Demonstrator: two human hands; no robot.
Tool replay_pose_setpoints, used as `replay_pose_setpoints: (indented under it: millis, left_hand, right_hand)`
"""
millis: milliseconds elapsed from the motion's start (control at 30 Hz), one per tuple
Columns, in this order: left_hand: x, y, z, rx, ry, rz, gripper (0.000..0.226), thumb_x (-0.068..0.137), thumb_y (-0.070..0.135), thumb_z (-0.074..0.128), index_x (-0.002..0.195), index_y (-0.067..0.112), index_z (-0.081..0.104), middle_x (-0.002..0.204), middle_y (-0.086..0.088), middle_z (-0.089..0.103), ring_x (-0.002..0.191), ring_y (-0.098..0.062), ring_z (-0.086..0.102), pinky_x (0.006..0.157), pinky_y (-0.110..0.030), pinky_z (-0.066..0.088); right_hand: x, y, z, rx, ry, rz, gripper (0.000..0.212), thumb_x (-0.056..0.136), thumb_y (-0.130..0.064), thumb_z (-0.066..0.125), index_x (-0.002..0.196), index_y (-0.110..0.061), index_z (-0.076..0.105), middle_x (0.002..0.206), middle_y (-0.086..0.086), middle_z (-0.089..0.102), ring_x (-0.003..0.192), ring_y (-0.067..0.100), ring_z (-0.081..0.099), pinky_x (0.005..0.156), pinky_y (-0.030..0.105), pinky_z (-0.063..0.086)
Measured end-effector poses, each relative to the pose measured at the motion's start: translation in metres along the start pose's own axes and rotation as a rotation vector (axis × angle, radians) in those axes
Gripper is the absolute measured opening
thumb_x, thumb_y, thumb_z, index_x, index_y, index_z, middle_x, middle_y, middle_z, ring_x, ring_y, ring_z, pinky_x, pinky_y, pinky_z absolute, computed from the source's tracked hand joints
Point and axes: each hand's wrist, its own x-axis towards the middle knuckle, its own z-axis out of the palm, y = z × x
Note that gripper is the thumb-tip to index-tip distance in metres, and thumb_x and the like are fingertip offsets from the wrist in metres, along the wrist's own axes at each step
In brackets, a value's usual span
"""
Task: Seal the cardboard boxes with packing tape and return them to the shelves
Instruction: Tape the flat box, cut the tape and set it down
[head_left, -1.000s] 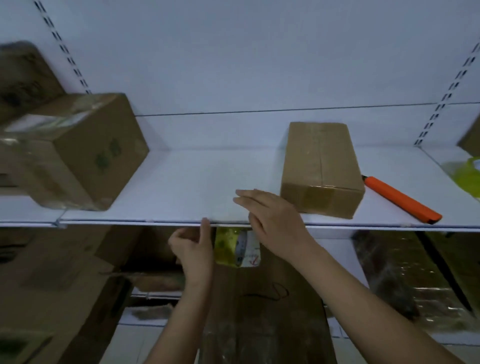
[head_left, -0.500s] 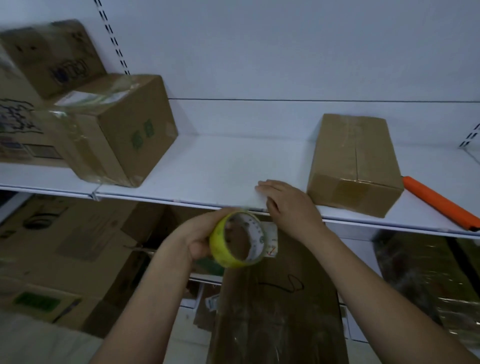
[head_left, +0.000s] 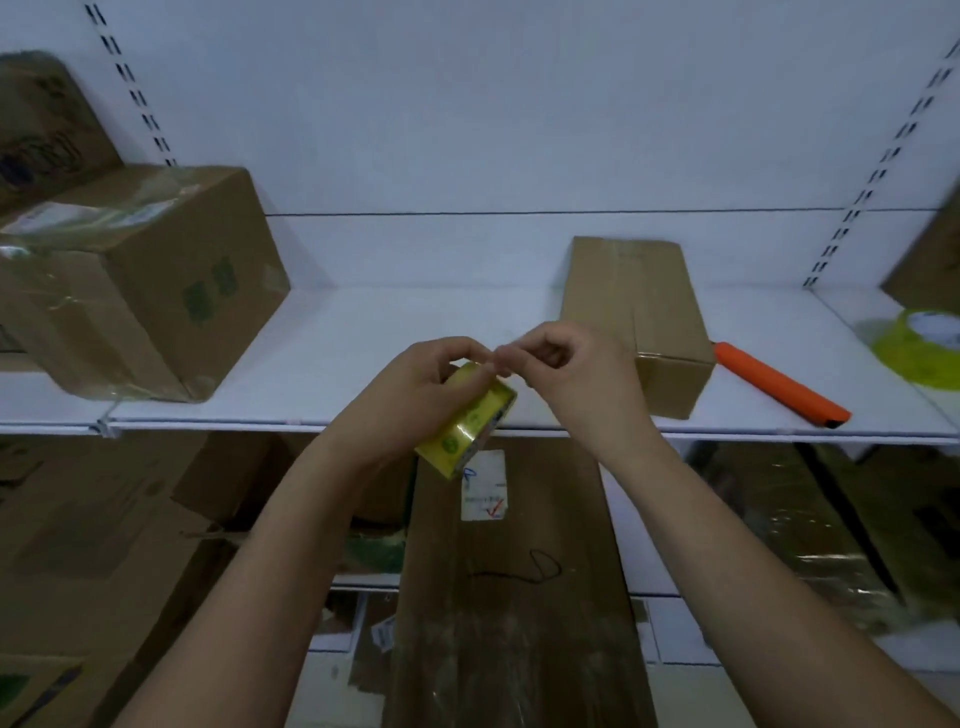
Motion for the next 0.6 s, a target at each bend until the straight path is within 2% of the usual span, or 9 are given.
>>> replay_pose_setpoints:
  millis: [33, 100, 167, 267, 333, 367, 433, 600]
  left_hand:
    - [0.006, 0.005, 0.003, 0.064, -0.023, 0.005, 0.023, 0.099, 0.041, 0.053, 0.122, 0.039, 0.057, 0.089, 0.010, 0.069, 0.074, -0.005, 0.067, 0.063, -0.020, 0.051]
    - [0.019, 0.014, 0.009, 0.138, -0.057, 0.045, 0.060, 0.096, 0.045, 0.058, 0.149, 0.040, 0.031, 0.084, 0.009, 0.069, 0.073, -0.006, 0.067, 0.060, -0.016, 0.049]
    - [0.030, 0.024, 0.012, 0.137, -0.092, 0.142, 0.075, 0.092, 0.046, 0.062, 0.154, 0.040, 0.020, 0.072, 0.008, 0.068, 0.067, -0.006, 0.064, 0.058, -0.014, 0.046]
    - [0.041, 0.024, 0.004, 0.271, -0.095, 0.312, 0.075, 0.085, 0.049, 0.069, 0.149, 0.050, 0.030, 0.071, 0.009, 0.065, 0.066, -0.003, 0.058, 0.065, -0.016, 0.046]
    - [0.046, 0.014, -0.010, 0.403, 0.014, 0.324, 0.065, 0.078, 0.057, 0.068, 0.137, 0.057, 0.042, 0.083, 0.013, 0.064, 0.081, -0.001, 0.060, 0.079, -0.027, 0.052]
    - [0.049, 0.009, -0.015, 0.441, 0.044, 0.318, 0.060, 0.076, 0.059, 0.067, 0.132, 0.060, 0.046, 0.086, 0.016, 0.062, 0.087, -0.003, 0.060, 0.083, -0.033, 0.054]
    - [0.059, 0.004, -0.018, 0.496, 0.041, 0.335, 0.054, 0.078, 0.059, 0.066, 0.130, 0.059, 0.050, 0.089, 0.019, 0.060, 0.090, -0.008, 0.061, 0.083, -0.036, 0.055]
    - [0.087, 0.003, -0.012, 0.645, 0.037, 0.367, 0.054, 0.084, 0.059, 0.063, 0.135, 0.057, 0.047, 0.101, 0.003, 0.064, 0.089, -0.015, 0.060, 0.072, -0.029, 0.045]
  right_hand:
    - [-0.001, 0.002, -0.008, -0.013, 0.046, 0.027, 0.012, 0.085, -0.031, 0.077, 0.074, -0.032, 0.074, 0.065, -0.022, 0.067, 0.065, -0.004, 0.061, 0.062, 0.015, 0.048]
    - [-0.006, 0.007, -0.025, -0.013, 0.138, 0.082, 0.020, 0.084, -0.032, 0.077, 0.066, -0.037, 0.069, 0.061, -0.024, 0.066, 0.062, -0.005, 0.061, 0.064, 0.018, 0.051]
    - [-0.010, 0.013, -0.047, -0.012, 0.247, 0.110, 0.020, 0.082, -0.030, 0.079, 0.065, -0.033, 0.071, 0.061, -0.017, 0.068, 0.060, -0.003, 0.060, 0.065, 0.020, 0.050]
    - [-0.017, 0.023, -0.097, 0.043, 0.527, 0.177, 0.013, 0.081, -0.025, 0.079, 0.069, -0.022, 0.077, 0.068, -0.002, 0.073, 0.069, 0.011, 0.067, 0.072, 0.032, 0.054]
    - [-0.023, 0.029, -0.135, 0.046, 0.686, 0.224, 0.013, 0.084, -0.027, 0.076, 0.071, -0.022, 0.076, 0.073, 0.001, 0.074, 0.064, 0.001, 0.065, 0.069, 0.021, 0.052]
    - [-0.026, 0.031, -0.147, 0.024, 0.699, 0.235, 0.014, 0.085, -0.028, 0.075, 0.073, -0.021, 0.076, 0.074, -0.001, 0.074, 0.060, -0.005, 0.061, 0.065, 0.013, 0.048]
    - [-0.030, 0.039, -0.155, -0.018, 0.689, 0.237, 0.014, 0.086, -0.028, 0.073, 0.076, -0.018, 0.076, 0.072, -0.007, 0.072, 0.061, -0.007, 0.061, 0.061, 0.005, 0.042]
    - [-0.032, 0.057, -0.145, -0.003, 0.732, 0.258, 0.013, 0.086, -0.024, 0.075, 0.073, -0.021, 0.076, 0.065, -0.015, 0.071, 0.065, -0.003, 0.064, 0.066, 0.009, 0.045]
